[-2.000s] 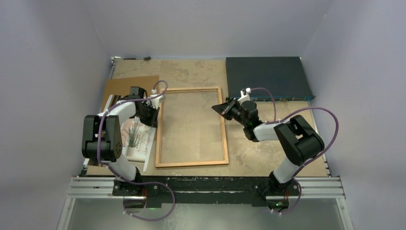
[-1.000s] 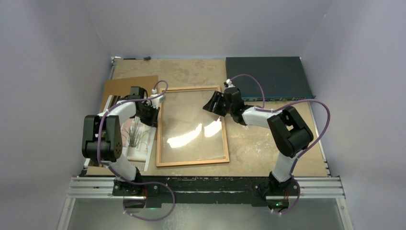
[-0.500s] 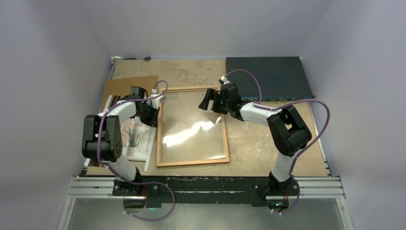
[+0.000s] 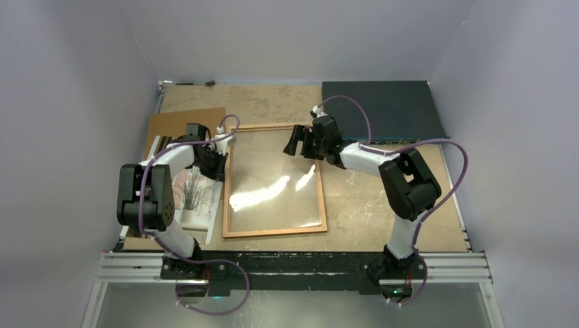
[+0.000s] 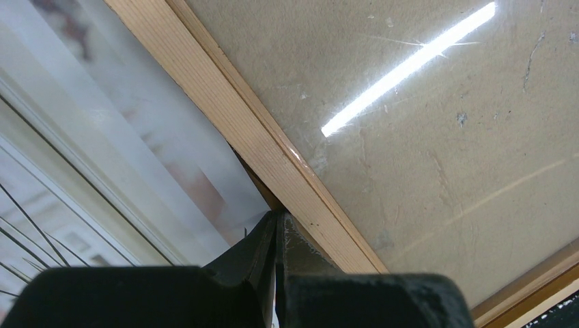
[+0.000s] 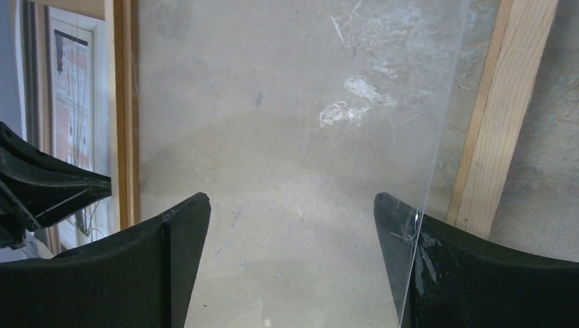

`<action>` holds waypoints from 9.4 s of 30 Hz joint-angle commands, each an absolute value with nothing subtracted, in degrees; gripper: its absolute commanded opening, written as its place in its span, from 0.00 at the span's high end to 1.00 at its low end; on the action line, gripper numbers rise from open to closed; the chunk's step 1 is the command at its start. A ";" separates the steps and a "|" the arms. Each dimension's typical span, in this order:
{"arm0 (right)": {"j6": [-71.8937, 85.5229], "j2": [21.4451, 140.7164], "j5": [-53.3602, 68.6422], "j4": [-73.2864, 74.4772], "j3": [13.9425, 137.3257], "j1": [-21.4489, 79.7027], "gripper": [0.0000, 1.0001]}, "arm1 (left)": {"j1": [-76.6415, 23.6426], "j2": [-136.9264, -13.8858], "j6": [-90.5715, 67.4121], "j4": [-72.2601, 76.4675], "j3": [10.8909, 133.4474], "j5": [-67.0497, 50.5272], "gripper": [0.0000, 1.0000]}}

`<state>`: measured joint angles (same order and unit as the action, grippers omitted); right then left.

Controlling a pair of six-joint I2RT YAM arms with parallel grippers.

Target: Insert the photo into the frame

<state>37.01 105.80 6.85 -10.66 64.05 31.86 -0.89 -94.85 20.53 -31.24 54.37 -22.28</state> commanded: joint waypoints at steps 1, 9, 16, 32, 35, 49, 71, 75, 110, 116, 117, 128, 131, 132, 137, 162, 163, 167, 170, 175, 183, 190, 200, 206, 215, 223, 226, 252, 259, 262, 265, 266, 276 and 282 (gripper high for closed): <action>37.97 103.03 9.13 -16.39 63.34 32.26 0.10 | -1.60 -95.01 20.82 -28.83 54.45 -23.38 1.00; 42.68 100.23 10.94 -27.63 58.10 32.26 0.41 | -1.67 -95.35 20.92 -28.74 54.46 -23.57 1.00; 43.76 100.69 11.54 -29.72 57.58 32.26 0.39 | -1.61 -95.26 20.87 -28.74 54.46 -23.73 1.00; 36.31 101.03 1.69 -16.51 61.36 32.52 0.04 | -1.65 -95.16 20.95 -28.96 54.57 -23.78 1.00; 35.25 101.44 0.73 -15.39 62.56 32.52 0.02 | -1.65 -95.05 21.04 -29.09 54.45 -23.73 1.00; 33.02 102.15 -2.44 -11.08 64.42 32.52 0.01 | -1.58 -94.89 21.19 -29.44 54.72 -23.70 1.00; 28.43 102.20 -6.13 -11.75 65.85 32.52 0.03 | -1.61 -94.77 21.29 -29.70 54.77 -23.63 1.00; 28.98 98.65 -5.29 -13.59 62.72 32.60 0.10 | -1.63 -94.83 21.27 -29.71 54.93 -23.70 1.00; 39.48 77.03 0.37 -0.09 34.17 46.99 0.69 | -1.65 -95.58 20.88 -30.23 56.90 -23.05 1.00; 39.48 79.34 -1.45 1.40 35.11 47.00 0.69 | -1.59 -95.64 20.79 -30.37 57.22 -23.27 1.00; 39.51 79.69 -1.83 1.56 35.29 47.02 0.69 | -1.59 -95.70 20.81 -30.40 57.22 -23.38 1.00; 38.79 76.03 -3.27 3.33 38.49 47.00 0.59 | -1.68 -95.99 20.35 -29.78 56.91 -23.91 1.00; 38.76 74.64 -3.85 4.84 40.30 46.99 0.55 | -1.73 -96.40 20.07 -29.41 57.00 -24.27 1.00; 38.78 74.47 -3.89 5.15 40.64 46.95 0.54 | -1.77 -96.51 19.92 -29.36 57.11 -24.38 1.00; 39.82 75.67 -3.38 6.51 40.34 46.91 0.54 | -2.21 -96.65 19.41 -29.12 57.64 -24.85 1.00; 39.05 77.20 -8.06 6.79 45.88 46.89 0.42 | -3.97 -95.09 18.18 -30.95 60.37 -26.45 1.00; 38.32 77.17 -8.47 6.34 46.55 46.93 0.39 | -3.98 -94.70 18.29 -32.05 61.28 -26.45 1.00; 37.80 77.95 -6.11 3.14 48.90 47.36 0.28 | -3.03 -91.94 19.33 -38.30 67.77 -25.24 1.00; 37.48 81.28 -5.39 1.28 53.90 49.07 0.21 | -0.29 -90.72 20.79 -44.46 75.01 -22.34 0.98; 35.79 92.50 -4.53 0.25 68.93 54.33 0.14 | 12.00 -92.38 27.13 -53.00 86.22 -17.77 0.75; 36.22 116.85 0.67 3.24 101.10 57.61 0.06 | 27.20 -93.86 36.28 -47.23 80.24 -2.76 0.73; 38.15 132.52 1.66 8.14 117.69 59.41 0.06 | 29.73 -94.73 38.37 -35.65 69.07 4.33 0.85; 38.77 140.15 0.08 10.42 123.49 59.41 0.07 | 29.70 -98.03 37.03 -27.55 64.64 6.04 0.98; 38.77 142.61 -3.98 12.18 125.17 59.37 0.08 | 29.64 -99.19 36.39 -25.17 63.42 5.45 1.00; 39.08 144.71 -6.69 15.75 126.66 59.41 0.08 | 29.30 -101.67 35.42 -22.66 62.25 5.04 1.00; 40.25 148.78 -9.31 18.34 131.50 59.00 0.08 | 28.88 -101.40 35.77 -22.70 60.85 2.90 1.00; 40.71 148.95 -10.93 19.43 131.22 58.55 0.08 | 28.77 -101.27 35.99 -23.09 60.74 2.34 1.00; 52.49 137.02 7.32 -6.90 111.43 55.77 0.06 | 27.53 -102.98 37.88 -22.20 57.99 0.71 1.00; 47.29 141.43 -3.70 7.26 124.39 56.62 0.10 | 27.50 -102.32 38.24 -24.36 58.58 -1.22 1.00; 46.99 142.68 -5.23 9.54 125.35 56.94 0.09 | 27.49 -101.33 38.06 -27.05 59.97 -3.78 1.00; 47.32 143.76 -5.49 10.21 124.54 57.29 0.09 | 27.47 -100.61 37.97 -29.73 61.80 -5.09 1.00; 47.47 144.24 -5.52 10.58 124.51 57.38 0.09 | 27.49 -100.28 38.01 -30.43 62.53 -5.11 1.00; 46.13 148.23 -9.23 14.65 128.31 58.31 0.07 | 29.06 -93.40 40.32 -29.04 67.81 5.95 1.00; 44.42 148.20 -13.52 16.37 127.86 58.51 0.05 | 31.61 -93.36 45.28 -14.82 62.85 17.27 1.00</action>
<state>46.68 146.96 -8.19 9.80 127.07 58.61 29.54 -93.71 40.84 -25.15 65.67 7.84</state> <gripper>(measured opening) 0.944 0.002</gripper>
